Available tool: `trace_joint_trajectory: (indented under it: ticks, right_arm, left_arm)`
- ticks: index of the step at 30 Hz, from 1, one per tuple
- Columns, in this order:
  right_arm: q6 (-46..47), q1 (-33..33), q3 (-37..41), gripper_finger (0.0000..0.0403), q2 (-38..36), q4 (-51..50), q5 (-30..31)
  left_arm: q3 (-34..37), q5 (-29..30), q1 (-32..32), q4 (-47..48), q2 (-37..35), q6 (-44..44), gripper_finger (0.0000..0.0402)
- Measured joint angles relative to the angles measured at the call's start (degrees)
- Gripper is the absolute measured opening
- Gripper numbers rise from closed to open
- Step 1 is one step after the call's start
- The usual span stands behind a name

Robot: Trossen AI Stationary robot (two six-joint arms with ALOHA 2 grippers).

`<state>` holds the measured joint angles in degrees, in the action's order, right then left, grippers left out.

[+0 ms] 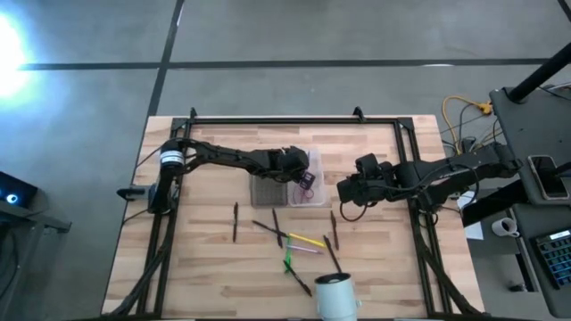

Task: Pick & place school supplies into a supply box
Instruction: Put the purple scissors into the gray supply box

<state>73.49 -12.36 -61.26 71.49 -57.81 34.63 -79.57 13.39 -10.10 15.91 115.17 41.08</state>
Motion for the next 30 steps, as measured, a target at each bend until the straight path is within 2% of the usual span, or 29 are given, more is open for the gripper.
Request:
trace_joint_trajectory:
  ticks: [8, 12, 16, 25, 30]
  right_arm:
    - [0.00, 0.02, 0.27, 0.0082, -0.01, -0.21, 0.00]
    - [0.73, 0.01, 0.36, 0.0084, 0.37, -0.28, -0.07]
    - [0.91, 0.02, 0.36, 0.0082, 0.81, -0.26, -0.09]
    - [1.45, 0.00, 0.43, 0.0081, 0.96, -0.27, -0.34]
    - [-0.12, 0.07, 0.43, 0.0093, 0.96, 0.16, -5.06]
  left_arm:
    - [0.13, -1.86, -0.03, -1.43, 1.15, -1.60, 0.0040]
    - [0.13, -5.28, 0.00, -5.09, 1.80, -1.70, 0.0040]
    - [-0.03, -6.32, 0.82, -10.42, 1.80, -2.99, 0.0040]
    - [-0.53, -5.79, 1.91, -8.96, 1.56, -6.05, 0.0040]
    - [-1.42, -5.90, 1.69, -3.72, -1.00, -7.17, 0.0040]
